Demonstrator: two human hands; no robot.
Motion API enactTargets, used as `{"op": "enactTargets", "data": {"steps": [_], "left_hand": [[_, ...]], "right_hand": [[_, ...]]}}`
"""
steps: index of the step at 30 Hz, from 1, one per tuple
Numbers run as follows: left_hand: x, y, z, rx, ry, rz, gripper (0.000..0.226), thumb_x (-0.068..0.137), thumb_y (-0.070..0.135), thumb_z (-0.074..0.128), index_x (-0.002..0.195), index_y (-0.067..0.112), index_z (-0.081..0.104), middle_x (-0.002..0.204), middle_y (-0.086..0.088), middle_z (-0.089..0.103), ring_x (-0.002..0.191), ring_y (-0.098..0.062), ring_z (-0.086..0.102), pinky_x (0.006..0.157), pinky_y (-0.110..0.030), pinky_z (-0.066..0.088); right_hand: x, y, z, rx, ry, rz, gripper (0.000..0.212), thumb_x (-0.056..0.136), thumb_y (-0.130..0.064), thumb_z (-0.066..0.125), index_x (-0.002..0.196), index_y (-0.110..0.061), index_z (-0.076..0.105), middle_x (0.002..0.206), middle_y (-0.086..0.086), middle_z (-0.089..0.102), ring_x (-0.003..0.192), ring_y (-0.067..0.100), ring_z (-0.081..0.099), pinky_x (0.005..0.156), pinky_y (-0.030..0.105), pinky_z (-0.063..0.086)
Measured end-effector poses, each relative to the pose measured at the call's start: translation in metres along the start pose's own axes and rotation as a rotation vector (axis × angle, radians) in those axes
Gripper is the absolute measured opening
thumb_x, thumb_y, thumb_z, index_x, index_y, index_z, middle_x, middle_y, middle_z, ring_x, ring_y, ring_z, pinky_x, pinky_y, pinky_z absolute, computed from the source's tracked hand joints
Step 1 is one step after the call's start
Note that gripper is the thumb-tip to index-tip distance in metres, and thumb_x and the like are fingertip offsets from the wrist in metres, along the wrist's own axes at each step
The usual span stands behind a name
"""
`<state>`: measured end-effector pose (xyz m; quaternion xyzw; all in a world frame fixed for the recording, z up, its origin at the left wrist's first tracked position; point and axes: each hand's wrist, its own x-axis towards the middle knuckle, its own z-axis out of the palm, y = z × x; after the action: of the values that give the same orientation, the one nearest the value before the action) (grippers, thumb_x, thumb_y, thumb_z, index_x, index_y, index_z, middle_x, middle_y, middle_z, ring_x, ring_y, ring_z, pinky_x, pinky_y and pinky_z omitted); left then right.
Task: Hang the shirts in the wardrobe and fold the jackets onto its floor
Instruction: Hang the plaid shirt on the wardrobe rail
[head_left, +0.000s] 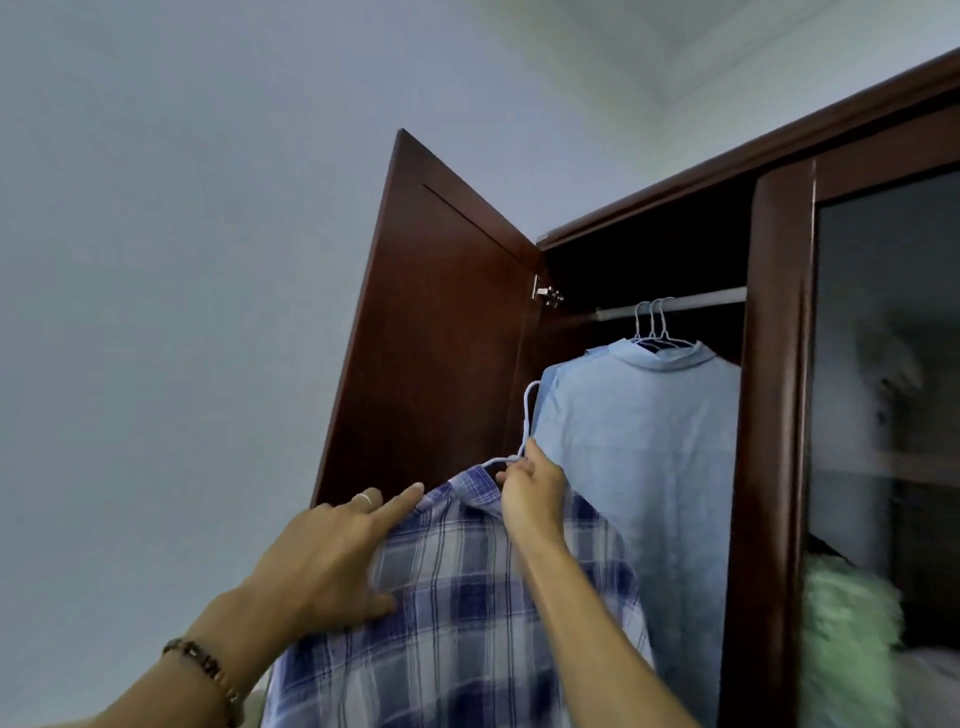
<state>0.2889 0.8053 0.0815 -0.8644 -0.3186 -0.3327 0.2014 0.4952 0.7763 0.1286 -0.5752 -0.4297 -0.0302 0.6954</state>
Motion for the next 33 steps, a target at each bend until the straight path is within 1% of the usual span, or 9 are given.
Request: {"op": "enactTargets", "data": {"steps": [8, 11, 14, 16, 20, 22, 26, 30, 33], "left_hand": [[0.148, 0.038, 0.08, -0.1, 0.142, 0.146, 0.108, 0.081, 0.03, 0.064, 0.153, 0.03, -0.015, 0.134, 0.004, 0.029, 0.103, -0.017, 0.055, 0.068, -0.03, 0.047], [0.195, 0.049, 0.1, -0.145, 0.165, 0.178, 0.115, 0.054, 0.027, 0.081, 0.154, 0.018, 0.026, 0.119, 0.001, 0.047, 0.085, -0.016, 0.06, 0.047, -0.024, 0.042], [0.255, 0.063, 0.119, -0.117, 0.308, 0.245, 0.111, 0.021, 0.028, 0.087, 0.127, 0.01, 0.06, 0.098, -0.001, 0.061, 0.064, -0.015, 0.061, 0.035, -0.019, 0.033], [0.283, 0.075, 0.116, -0.153, 0.32, 0.24, 0.109, 0.029, 0.035, 0.09, 0.131, 0.012, 0.058, 0.109, 0.0, 0.061, 0.076, -0.014, 0.063, 0.041, -0.018, 0.037], [0.352, 0.096, 0.128, -0.217, 0.402, 0.235, 0.091, 0.089, 0.041, 0.062, 0.156, 0.023, 0.003, 0.156, 0.005, 0.017, 0.136, -0.015, 0.033, 0.082, -0.024, 0.047], [0.388, 0.106, 0.128, -0.243, 0.435, 0.233, 0.091, 0.09, 0.044, 0.061, 0.156, 0.024, 0.001, 0.155, 0.007, 0.015, 0.137, -0.014, 0.029, 0.09, -0.026, 0.049], [0.45, 0.12, 0.129, -0.262, 0.466, 0.235, 0.092, 0.088, 0.045, 0.065, 0.156, 0.023, 0.006, 0.153, 0.006, 0.02, 0.131, -0.015, 0.035, 0.09, -0.028, 0.048], [0.491, 0.139, 0.131, -0.264, 0.465, 0.262, 0.093, 0.088, 0.046, 0.066, 0.156, 0.02, 0.007, 0.155, 0.002, 0.019, 0.132, -0.02, 0.036, 0.095, -0.031, 0.042], [0.506, 0.15, 0.136, -0.221, 0.453, 0.285, 0.093, 0.088, 0.05, 0.065, 0.156, 0.019, 0.01, 0.155, 0.0, 0.023, 0.132, -0.022, 0.037, 0.098, -0.034, 0.04]], "right_hand": [[0.117, 0.028, -0.043, -0.091, 0.258, -0.145, 0.068, 0.087, -0.004, 0.049, 0.151, -0.023, 0.035, 0.089, 0.003, 0.049, 0.065, 0.011, 0.044, 0.058, 0.028, 0.042], [0.163, 0.019, -0.061, -0.124, 0.296, -0.149, 0.067, 0.089, -0.002, 0.047, 0.152, -0.019, 0.032, 0.071, -0.002, 0.039, 0.046, 0.004, 0.034, 0.043, 0.019, 0.031], [0.214, 0.011, -0.078, -0.171, 0.304, -0.176, 0.065, 0.09, -0.004, 0.045, 0.152, -0.018, 0.03, 0.062, -0.005, 0.036, 0.045, 0.007, 0.03, 0.041, 0.022, 0.029], [0.25, 0.011, -0.089, -0.215, 0.309, -0.177, 0.059, 0.09, -0.004, 0.043, 0.148, -0.013, 0.039, 0.062, -0.007, 0.038, 0.046, 0.008, 0.03, 0.043, 0.023, 0.028], [0.325, 0.016, -0.105, -0.291, 0.325, -0.227, 0.056, 0.092, -0.006, 0.043, 0.148, -0.017, 0.04, 0.069, -0.005, 0.049, 0.048, 0.007, 0.035, 0.046, 0.023, 0.028], [0.365, 0.016, -0.112, -0.307, 0.32, -0.27, 0.053, 0.091, -0.008, 0.043, 0.142, -0.023, 0.046, 0.086, 0.0, 0.053, 0.055, 0.009, 0.041, 0.048, 0.027, 0.037], [0.426, 0.012, -0.122, -0.383, 0.361, -0.31, 0.026, 0.09, -0.017, 0.049, 0.111, -0.021, 0.063, 0.098, 0.01, 0.064, 0.097, 0.028, 0.06, 0.089, 0.043, 0.051], [0.459, 0.009, -0.14, -0.356, 0.384, -0.322, 0.011, 0.089, -0.017, 0.054, 0.079, -0.015, 0.059, 0.083, 0.007, 0.06, 0.083, 0.026, 0.056, 0.072, 0.029, 0.042], [0.474, 0.019, -0.148, -0.421, 0.403, -0.288, 0.017, 0.085, -0.022, 0.056, 0.099, -0.015, 0.064, 0.099, 0.01, 0.066, 0.093, 0.027, 0.06, 0.081, 0.033, 0.046]]}}
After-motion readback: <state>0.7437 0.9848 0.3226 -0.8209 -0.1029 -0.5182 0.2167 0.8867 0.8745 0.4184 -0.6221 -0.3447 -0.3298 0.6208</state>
